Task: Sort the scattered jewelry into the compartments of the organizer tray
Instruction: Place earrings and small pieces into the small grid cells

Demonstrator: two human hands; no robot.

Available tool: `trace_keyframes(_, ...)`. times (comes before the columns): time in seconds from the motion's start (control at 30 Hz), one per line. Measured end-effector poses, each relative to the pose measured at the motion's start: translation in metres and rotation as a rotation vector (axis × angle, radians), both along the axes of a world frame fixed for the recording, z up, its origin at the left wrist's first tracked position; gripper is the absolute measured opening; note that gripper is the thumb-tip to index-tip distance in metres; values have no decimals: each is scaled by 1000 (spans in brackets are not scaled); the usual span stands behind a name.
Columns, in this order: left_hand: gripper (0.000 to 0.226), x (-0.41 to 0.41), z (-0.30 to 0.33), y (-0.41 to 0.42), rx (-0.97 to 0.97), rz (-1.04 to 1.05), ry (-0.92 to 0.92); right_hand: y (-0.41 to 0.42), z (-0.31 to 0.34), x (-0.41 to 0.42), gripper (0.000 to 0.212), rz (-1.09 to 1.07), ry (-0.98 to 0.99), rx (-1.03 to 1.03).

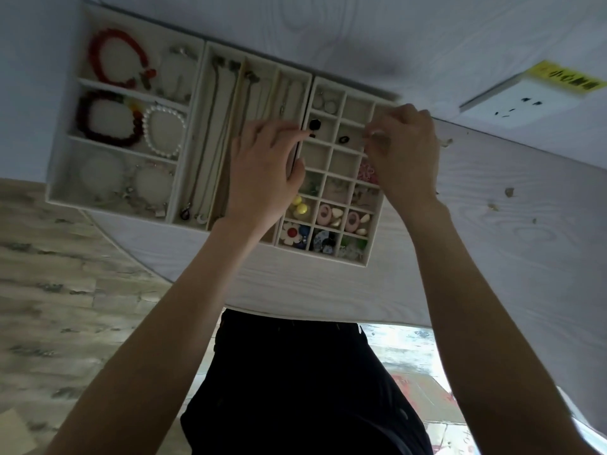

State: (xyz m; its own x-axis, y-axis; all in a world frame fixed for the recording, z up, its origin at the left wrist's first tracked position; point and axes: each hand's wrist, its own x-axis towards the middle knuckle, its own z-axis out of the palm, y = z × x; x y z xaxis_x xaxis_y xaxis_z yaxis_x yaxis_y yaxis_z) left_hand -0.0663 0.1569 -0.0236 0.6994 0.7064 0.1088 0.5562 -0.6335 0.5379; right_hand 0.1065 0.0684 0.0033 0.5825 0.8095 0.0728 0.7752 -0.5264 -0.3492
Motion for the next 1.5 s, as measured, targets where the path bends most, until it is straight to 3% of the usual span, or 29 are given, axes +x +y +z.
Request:
trace_keyframes(0.5, 33, 1, -3, 3, -18, -27, 7, 30, -6, 2, 21, -46, -46, -290)
trace_keyframes(0.83, 30, 0, -5, 4, 6, -25, -8, 31, -10, -11, 19, -34, -187, -203)
trace_keyframes(1.17, 32, 0, -3, 5, -39, -29, 7, 30, -24, -20, 11, -137, -113, 27)
trace_keyframes(1.5, 33, -1, -1, 5, -42, -27, 33, 29, -25, -25, 8, -196, -186, 28)
